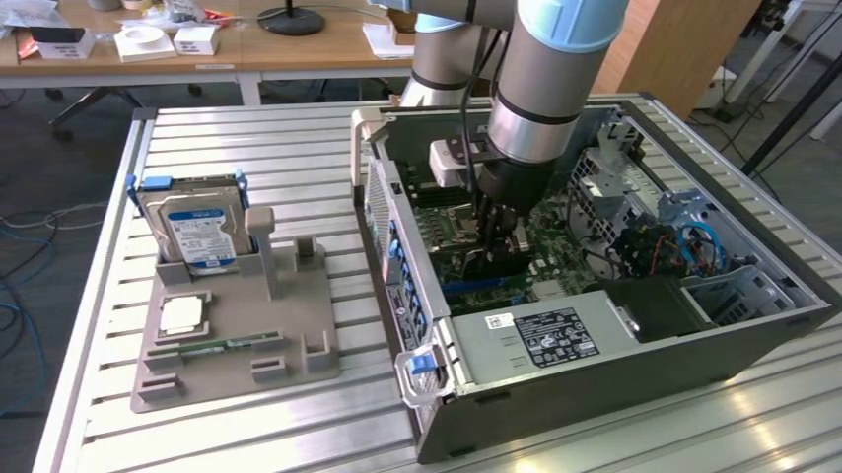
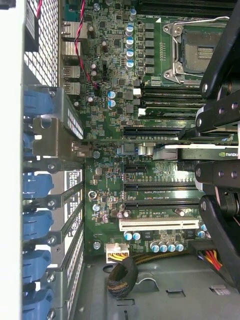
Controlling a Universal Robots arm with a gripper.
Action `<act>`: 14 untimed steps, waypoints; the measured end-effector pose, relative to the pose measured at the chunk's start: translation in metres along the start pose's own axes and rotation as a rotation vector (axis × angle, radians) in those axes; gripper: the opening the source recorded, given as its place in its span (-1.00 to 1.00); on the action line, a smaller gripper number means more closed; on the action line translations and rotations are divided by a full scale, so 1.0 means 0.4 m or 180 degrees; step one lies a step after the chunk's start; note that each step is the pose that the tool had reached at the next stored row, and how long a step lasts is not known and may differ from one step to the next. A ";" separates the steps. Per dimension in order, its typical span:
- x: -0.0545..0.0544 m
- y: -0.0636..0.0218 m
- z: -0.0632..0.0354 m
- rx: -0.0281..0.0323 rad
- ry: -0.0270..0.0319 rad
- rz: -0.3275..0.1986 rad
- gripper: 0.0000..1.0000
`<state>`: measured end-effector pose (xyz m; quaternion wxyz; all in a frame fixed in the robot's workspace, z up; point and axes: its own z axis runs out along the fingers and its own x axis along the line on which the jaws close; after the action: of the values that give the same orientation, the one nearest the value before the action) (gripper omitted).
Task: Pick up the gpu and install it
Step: 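Insert the gpu into the slot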
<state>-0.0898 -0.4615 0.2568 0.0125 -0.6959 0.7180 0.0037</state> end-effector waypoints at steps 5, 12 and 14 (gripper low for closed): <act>0.000 0.000 0.003 0.0000 0.0000 0.0000 -0.47; 0.000 0.000 0.007 0.0000 0.0000 0.0000 -0.47; 0.000 0.000 0.007 0.0000 0.0000 0.0000 -0.47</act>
<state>-0.0898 -0.4615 0.2539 0.0125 -0.6959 0.7180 0.0037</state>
